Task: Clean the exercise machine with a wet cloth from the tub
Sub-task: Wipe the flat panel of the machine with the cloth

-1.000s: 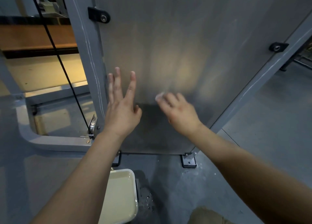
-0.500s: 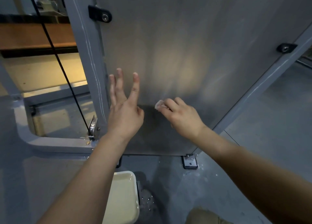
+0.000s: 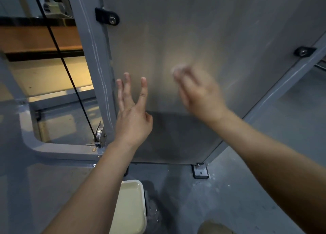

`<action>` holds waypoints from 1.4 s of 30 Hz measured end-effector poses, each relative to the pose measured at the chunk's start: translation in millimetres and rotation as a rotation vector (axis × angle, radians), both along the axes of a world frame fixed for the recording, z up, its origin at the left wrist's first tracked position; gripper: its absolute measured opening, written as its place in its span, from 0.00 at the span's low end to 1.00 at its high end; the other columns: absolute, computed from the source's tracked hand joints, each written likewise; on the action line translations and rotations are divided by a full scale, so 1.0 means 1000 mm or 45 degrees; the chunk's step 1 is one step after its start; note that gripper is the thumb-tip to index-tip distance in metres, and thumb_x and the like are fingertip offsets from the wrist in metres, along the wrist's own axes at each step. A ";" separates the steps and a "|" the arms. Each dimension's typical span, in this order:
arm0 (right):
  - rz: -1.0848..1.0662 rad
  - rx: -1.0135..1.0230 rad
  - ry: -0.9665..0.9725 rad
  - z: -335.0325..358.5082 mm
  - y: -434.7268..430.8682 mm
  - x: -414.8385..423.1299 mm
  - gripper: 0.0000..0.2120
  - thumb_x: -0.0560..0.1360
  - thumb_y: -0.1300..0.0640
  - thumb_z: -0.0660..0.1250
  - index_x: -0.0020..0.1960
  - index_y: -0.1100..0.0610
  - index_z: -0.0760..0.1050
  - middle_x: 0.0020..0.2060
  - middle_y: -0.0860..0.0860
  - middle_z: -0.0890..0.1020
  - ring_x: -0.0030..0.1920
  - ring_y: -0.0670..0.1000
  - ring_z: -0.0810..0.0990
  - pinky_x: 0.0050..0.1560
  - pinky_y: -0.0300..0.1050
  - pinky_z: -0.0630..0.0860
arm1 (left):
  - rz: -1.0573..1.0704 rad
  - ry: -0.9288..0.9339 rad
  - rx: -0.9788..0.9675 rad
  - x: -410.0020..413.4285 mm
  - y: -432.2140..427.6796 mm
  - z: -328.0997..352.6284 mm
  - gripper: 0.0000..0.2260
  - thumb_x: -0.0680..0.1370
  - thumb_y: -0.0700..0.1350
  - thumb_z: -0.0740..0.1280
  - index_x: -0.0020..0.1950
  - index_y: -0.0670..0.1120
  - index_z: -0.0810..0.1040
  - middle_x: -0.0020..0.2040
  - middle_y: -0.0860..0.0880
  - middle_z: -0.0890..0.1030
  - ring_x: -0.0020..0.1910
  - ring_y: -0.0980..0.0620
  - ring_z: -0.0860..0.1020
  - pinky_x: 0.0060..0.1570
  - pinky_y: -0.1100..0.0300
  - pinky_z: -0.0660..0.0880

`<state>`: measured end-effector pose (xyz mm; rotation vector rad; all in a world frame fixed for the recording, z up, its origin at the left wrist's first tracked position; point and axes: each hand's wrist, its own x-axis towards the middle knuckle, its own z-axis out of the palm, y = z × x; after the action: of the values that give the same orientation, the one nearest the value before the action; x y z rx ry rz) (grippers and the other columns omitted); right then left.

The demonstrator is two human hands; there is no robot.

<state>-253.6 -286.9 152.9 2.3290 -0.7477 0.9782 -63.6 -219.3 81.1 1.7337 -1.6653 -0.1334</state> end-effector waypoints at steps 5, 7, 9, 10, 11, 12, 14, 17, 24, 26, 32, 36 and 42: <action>-0.077 0.042 0.025 -0.039 0.004 0.012 0.17 0.78 0.69 0.61 0.66 0.64 0.77 0.58 0.58 0.81 0.46 0.63 0.80 0.36 0.53 0.81 | 0.004 0.011 -0.006 -0.001 0.000 0.000 0.47 0.77 0.35 0.65 0.82 0.62 0.38 0.74 0.58 0.20 0.77 0.51 0.25 0.73 0.39 0.67; -0.110 0.140 0.414 -0.074 0.016 -0.002 0.16 0.79 0.65 0.60 0.65 0.61 0.78 0.56 0.55 0.81 0.43 0.58 0.77 0.24 0.50 0.76 | 0.012 -0.003 0.011 -0.001 0.000 0.000 0.48 0.77 0.35 0.65 0.82 0.63 0.37 0.74 0.59 0.20 0.77 0.51 0.25 0.70 0.38 0.70; -0.095 0.215 0.527 -0.062 0.015 -0.009 0.16 0.79 0.63 0.59 0.64 0.60 0.78 0.54 0.55 0.81 0.43 0.58 0.78 0.23 0.49 0.76 | 0.016 -0.005 0.035 -0.001 0.002 0.002 0.48 0.77 0.35 0.65 0.81 0.64 0.36 0.74 0.60 0.20 0.78 0.51 0.25 0.68 0.38 0.73; -0.082 0.173 0.460 -0.046 0.011 -0.008 0.16 0.78 0.64 0.61 0.65 0.60 0.78 0.54 0.56 0.81 0.44 0.60 0.79 0.25 0.51 0.78 | 0.013 -0.005 0.040 -0.001 0.002 0.002 0.48 0.77 0.35 0.65 0.81 0.65 0.36 0.74 0.60 0.20 0.77 0.52 0.25 0.68 0.39 0.73; -0.080 0.114 0.328 -0.026 0.008 -0.003 0.17 0.77 0.65 0.64 0.65 0.60 0.78 0.55 0.57 0.81 0.45 0.61 0.80 0.30 0.53 0.80 | 0.010 -0.002 0.043 0.000 0.002 0.003 0.49 0.77 0.35 0.65 0.81 0.65 0.36 0.74 0.60 0.20 0.77 0.52 0.25 0.67 0.39 0.74; -0.074 0.033 0.145 -0.004 0.004 0.003 0.16 0.78 0.66 0.63 0.65 0.62 0.78 0.55 0.59 0.81 0.47 0.63 0.81 0.36 0.54 0.81 | 0.010 0.001 0.043 0.000 0.001 0.003 0.49 0.77 0.35 0.65 0.81 0.65 0.36 0.74 0.60 0.20 0.77 0.53 0.24 0.67 0.40 0.74; -0.061 -0.031 -0.176 0.017 -0.005 0.013 0.15 0.81 0.66 0.58 0.63 0.65 0.79 0.55 0.60 0.82 0.47 0.65 0.81 0.44 0.56 0.81 | 0.009 0.007 0.047 0.000 0.001 0.003 0.49 0.77 0.34 0.65 0.81 0.65 0.36 0.74 0.60 0.19 0.76 0.53 0.24 0.68 0.39 0.72; -0.059 0.043 -0.039 -0.022 0.001 0.017 0.18 0.78 0.70 0.61 0.66 0.65 0.77 0.58 0.61 0.81 0.47 0.64 0.80 0.39 0.57 0.81 | 0.007 0.011 0.040 -0.001 0.000 0.002 0.49 0.77 0.34 0.64 0.81 0.65 0.36 0.74 0.59 0.20 0.77 0.52 0.24 0.70 0.38 0.70; -0.016 0.103 0.348 -0.005 0.005 0.008 0.18 0.75 0.64 0.65 0.64 0.61 0.78 0.55 0.58 0.80 0.45 0.62 0.81 0.28 0.51 0.78 | -0.005 0.000 0.055 0.000 0.003 0.005 0.50 0.77 0.34 0.65 0.80 0.66 0.34 0.75 0.60 0.20 0.78 0.52 0.25 0.69 0.40 0.72; -0.025 0.002 0.003 0.021 -0.004 0.019 0.16 0.78 0.65 0.63 0.64 0.63 0.78 0.57 0.59 0.81 0.47 0.64 0.81 0.38 0.57 0.81 | -0.011 0.007 0.048 0.001 0.003 0.004 0.50 0.77 0.33 0.64 0.80 0.66 0.34 0.74 0.60 0.20 0.78 0.52 0.25 0.68 0.40 0.73; -0.050 0.139 0.541 -0.087 0.011 0.005 0.11 0.77 0.63 0.67 0.59 0.61 0.79 0.51 0.55 0.79 0.43 0.58 0.76 0.22 0.46 0.72 | 0.004 -0.002 0.052 -0.001 0.003 0.004 0.50 0.76 0.31 0.63 0.80 0.66 0.34 0.74 0.60 0.20 0.78 0.52 0.26 0.69 0.40 0.72; -0.057 0.198 0.527 -0.059 0.009 -0.001 0.15 0.77 0.62 0.61 0.62 0.60 0.78 0.50 0.55 0.79 0.44 0.59 0.79 0.23 0.46 0.72 | -0.001 -0.007 0.083 0.001 0.005 0.008 0.54 0.74 0.28 0.63 0.77 0.69 0.31 0.75 0.61 0.21 0.78 0.53 0.25 0.65 0.43 0.76; -0.071 0.066 -0.014 -0.028 0.003 0.027 0.19 0.78 0.67 0.62 0.67 0.64 0.76 0.59 0.58 0.80 0.48 0.63 0.80 0.36 0.57 0.81 | -0.005 0.011 0.082 -0.001 0.004 0.007 0.55 0.73 0.26 0.63 0.80 0.67 0.34 0.75 0.61 0.21 0.78 0.53 0.26 0.65 0.47 0.75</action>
<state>-226.5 -284.3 125.2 2.3359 -0.8472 0.9590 -64.9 -215.6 88.3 1.7749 -1.6749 -0.1980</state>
